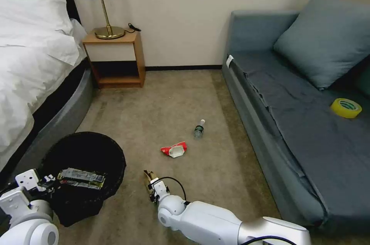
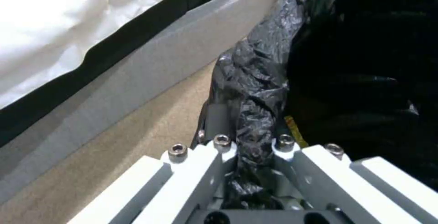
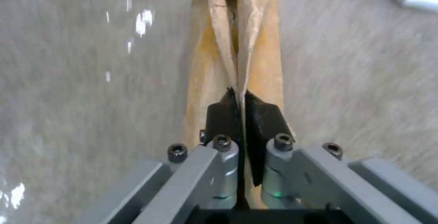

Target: Pick up the trash bin, then pick up the garbage on the floor and place it into the trash bin.

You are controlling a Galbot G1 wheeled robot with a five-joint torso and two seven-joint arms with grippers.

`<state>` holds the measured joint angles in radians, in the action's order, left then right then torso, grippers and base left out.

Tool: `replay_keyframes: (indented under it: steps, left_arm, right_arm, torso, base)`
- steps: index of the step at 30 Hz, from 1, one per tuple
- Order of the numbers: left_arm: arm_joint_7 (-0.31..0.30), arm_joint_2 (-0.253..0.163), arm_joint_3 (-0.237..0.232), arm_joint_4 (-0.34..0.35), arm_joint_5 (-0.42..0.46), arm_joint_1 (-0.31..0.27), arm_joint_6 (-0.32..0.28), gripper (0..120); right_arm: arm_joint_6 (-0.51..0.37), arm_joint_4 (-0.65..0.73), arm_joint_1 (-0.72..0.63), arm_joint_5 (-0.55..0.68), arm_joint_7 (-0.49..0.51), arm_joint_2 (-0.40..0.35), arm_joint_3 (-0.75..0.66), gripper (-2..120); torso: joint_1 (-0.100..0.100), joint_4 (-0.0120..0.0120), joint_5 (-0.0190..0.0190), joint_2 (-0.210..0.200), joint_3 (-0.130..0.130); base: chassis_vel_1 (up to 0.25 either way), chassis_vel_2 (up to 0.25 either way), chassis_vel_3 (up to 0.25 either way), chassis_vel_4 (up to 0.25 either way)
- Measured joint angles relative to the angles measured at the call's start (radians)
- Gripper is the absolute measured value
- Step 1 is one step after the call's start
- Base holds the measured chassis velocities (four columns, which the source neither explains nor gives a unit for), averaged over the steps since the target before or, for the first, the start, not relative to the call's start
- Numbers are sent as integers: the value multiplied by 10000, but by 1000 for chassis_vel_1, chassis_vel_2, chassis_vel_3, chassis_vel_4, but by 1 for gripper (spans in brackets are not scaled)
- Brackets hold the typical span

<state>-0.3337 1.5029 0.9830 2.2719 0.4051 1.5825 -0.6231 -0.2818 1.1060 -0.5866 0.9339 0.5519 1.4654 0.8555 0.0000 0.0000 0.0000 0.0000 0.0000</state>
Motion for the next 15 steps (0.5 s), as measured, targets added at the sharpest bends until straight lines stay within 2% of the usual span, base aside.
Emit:
replay_keyframes:
  steps: [4, 5, 9, 11, 13, 15]
  left_arm:
    - [4, -17, -26, 16, 0, 11, 0, 2]
    - [8, -23, -58, 41, 1, 18, 0, 2]
    - [8, -56, -126, 51, 5, 33, 1, 2]
    - [8, -96, -221, -4, -1, 30, 1, 2]
    - [9, -102, -263, -28, -8, 27, 1, 2]
    - [8, -113, -430, -126, -85, -12, 1, 2]
  right_arm:
    - [-50, 792, 196, -16, 187, -455, -377, 4]
    - [-87, 1145, 314, -145, 311, -727, -641, 1]
    - [-77, 1775, 492, -727, 399, -1287, -1226, 0]
    - [-87, 2565, 600, -915, 463, -1830, -1818, 0]
    - [-104, 2839, 630, -908, 476, -1996, -1989, 0]
    - [-195, 3935, 727, -776, 540, -2495, -2579, 0]
  torso:
    - [0, 0, 1, 0, 0]
    - [0, 1, 2, 0, 0]
    - [0, 0, 2, 0, 0]
    - [0, 0, 3, -1, 0]
    - [0, -1, 2, 0, 0]
    - [0, -3, 1, 0, 0]
  base:
    - [0, 0, 0, 0]
    - [0, 0, 0, 0]
    - [0, 0, 0, 0]
    - [0, 0, 0, 0]
    - [0, 0, 0, 0]
    - [0, 0, 0, 0]
